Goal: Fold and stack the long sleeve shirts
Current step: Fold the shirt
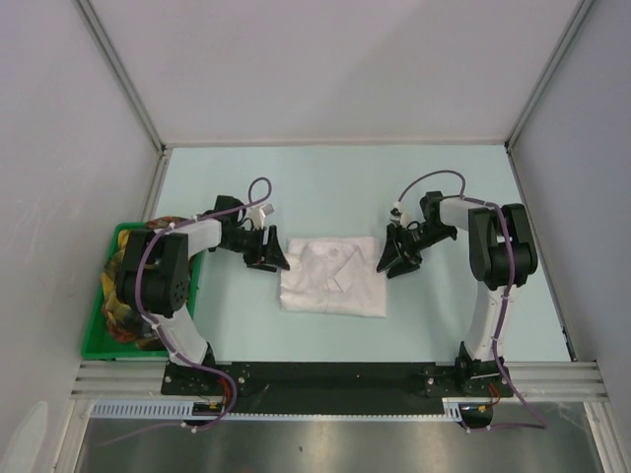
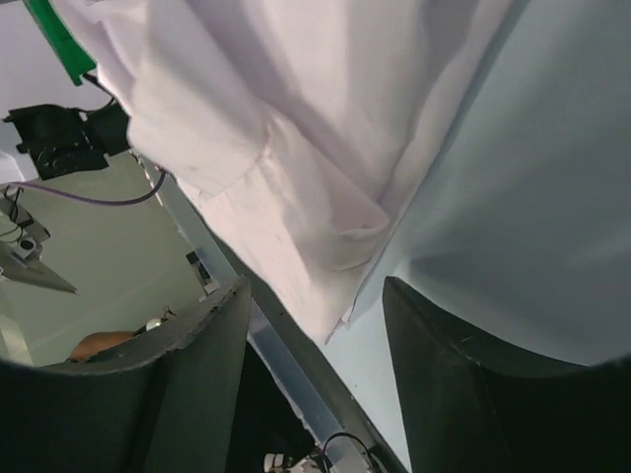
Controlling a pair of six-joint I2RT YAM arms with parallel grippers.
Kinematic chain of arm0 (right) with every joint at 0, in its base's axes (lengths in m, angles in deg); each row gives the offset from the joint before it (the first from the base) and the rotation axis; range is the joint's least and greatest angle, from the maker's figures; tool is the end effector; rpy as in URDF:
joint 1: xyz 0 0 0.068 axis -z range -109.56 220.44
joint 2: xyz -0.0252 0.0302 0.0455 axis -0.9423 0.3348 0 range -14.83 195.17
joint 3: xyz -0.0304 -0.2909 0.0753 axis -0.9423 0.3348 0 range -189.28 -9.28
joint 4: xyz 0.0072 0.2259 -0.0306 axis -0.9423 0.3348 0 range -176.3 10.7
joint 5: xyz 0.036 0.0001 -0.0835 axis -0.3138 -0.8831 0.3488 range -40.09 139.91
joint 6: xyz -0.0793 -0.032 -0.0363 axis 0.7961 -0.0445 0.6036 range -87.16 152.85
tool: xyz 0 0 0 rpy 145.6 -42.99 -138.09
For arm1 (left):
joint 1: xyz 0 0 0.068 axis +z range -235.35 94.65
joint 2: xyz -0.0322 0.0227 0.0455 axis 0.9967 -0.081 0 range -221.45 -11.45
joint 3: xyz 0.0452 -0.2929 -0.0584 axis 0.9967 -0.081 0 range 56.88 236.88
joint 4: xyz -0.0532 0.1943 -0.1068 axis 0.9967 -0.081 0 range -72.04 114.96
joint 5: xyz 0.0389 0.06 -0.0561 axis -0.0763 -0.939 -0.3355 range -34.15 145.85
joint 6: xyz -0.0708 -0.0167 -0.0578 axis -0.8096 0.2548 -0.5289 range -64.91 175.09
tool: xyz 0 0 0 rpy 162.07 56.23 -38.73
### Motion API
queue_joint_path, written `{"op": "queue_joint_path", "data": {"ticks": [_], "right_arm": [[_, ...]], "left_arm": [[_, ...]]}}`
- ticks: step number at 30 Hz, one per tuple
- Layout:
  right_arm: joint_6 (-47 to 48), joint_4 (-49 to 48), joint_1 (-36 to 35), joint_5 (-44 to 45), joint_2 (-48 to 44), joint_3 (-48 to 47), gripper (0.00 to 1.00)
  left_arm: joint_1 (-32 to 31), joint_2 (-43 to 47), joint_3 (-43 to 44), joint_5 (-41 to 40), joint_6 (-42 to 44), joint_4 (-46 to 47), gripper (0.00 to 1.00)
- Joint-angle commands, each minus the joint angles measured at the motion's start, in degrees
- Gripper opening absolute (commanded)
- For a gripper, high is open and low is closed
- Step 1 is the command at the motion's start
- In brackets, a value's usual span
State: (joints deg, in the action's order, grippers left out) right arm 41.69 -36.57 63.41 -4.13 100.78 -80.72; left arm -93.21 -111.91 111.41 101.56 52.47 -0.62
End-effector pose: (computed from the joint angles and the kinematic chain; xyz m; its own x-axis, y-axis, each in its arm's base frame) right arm 0.3198 0.1077 0.1533 -0.9758 -0.2112 -0.0569 -0.1692 0.5637 0.8085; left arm 0.2928 -0.1008 0.1688 -0.9532 0.0993 -0.2857 0.2770 0.6660 -0.6926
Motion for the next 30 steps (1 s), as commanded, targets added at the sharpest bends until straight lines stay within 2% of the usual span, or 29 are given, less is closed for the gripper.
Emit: {"op": "queue_joint_path", "data": {"ticks": [1,2,5,6,9,10,11,12,13,16,18,20,23,30], "right_arm": [[-4.62,-9.83,-0.27,1.57,-0.39,1.30,0.61],[-4.71,-10.62,-0.35,2.01,-0.04,1.30,0.61],[-6.02,-13.34,-0.71,1.92,0.75,1.74,0.49],[-6.46,-13.96,-0.79,1.84,1.36,1.66,0.38],[-7.78,-16.68,-1.67,2.36,2.77,0.78,0.20],[-8.05,-17.30,-1.94,2.80,3.12,0.34,0.15],[-8.49,-18.17,-2.20,2.98,3.82,-0.97,0.08],[-8.58,-18.18,-2.29,3.32,4.35,-1.68,0.07],[-8.58,-18.10,-2.20,3.59,5.14,-2.47,0.07],[-7.70,-15.03,-1.33,3.50,3.93,-4.06,0.11],[-6.56,-12.04,-0.19,3.33,2.08,-2.92,0.36],[-6.29,-9.23,0.78,2.54,-1.77,-1.52,0.52],[-7.08,-7.99,2.19,0.70,-7.30,2.70,0.58],[-8.58,-10.00,0.35,-3.61,-13.74,15.00,0.61]], "left_arm": [[-0.23,-2.01,-0.11,3.15,-3.01,2.47,0.66],[-0.23,-1.75,-1.07,3.50,-3.10,2.82,0.66],[-0.67,0.44,-6.60,5.26,-4.68,6.41,0.61],[-0.93,0.62,-7.06,5.52,-5.03,7.12,0.58],[-0.32,-0.34,-6.19,2.81,-5.04,8.44,0.35],[0.12,-0.69,-5.75,2.28,-4.95,8.44,0.33],[0.56,-1.22,-4.61,1.75,-5.03,8.36,0.33],[1.43,-1.83,-4.08,2.62,-4.86,7.40,0.44],[1.79,-1.75,-3.64,3.32,-4.34,6.61,0.49],[2.76,3.05,-5.21,8.57,-1.79,4.32,0.63],[2.94,5.62,-7.93,11.14,-1.08,1.78,0.71],[2.67,9.21,-11.08,13.09,-4.57,2.63,0.74],[1.97,11.25,-14.34,14.14,-10.37,7.21,0.73],[0.04,15.47,-22.61,13.78,-17.25,14.85,0.67]]}}
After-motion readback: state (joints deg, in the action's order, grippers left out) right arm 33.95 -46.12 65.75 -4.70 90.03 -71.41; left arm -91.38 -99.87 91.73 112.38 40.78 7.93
